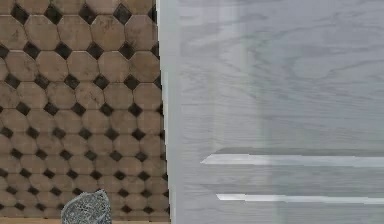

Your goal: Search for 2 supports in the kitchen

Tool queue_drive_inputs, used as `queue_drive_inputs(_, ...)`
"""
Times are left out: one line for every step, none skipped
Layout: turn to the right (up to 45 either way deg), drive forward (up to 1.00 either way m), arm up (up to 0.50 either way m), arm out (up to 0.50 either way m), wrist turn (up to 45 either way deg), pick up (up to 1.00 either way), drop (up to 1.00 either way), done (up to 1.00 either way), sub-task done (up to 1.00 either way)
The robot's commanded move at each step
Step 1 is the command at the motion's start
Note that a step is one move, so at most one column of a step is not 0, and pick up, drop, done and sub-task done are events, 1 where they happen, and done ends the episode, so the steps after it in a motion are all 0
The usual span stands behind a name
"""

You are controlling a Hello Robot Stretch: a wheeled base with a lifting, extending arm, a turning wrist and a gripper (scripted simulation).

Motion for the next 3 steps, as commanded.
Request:
queue_drive_inputs(0.0,0.05,0.0,0.0,0.0,0.0,0.0,0.0,0.0)
queue_drive_inputs(-45.0,0.0,0.0,0.0,0.0,0.0,0.0,0.0,0.0)
queue_drive_inputs(-24.0,0.0,0.0,0.0,0.0,0.0,0.0,0.0,0.0)
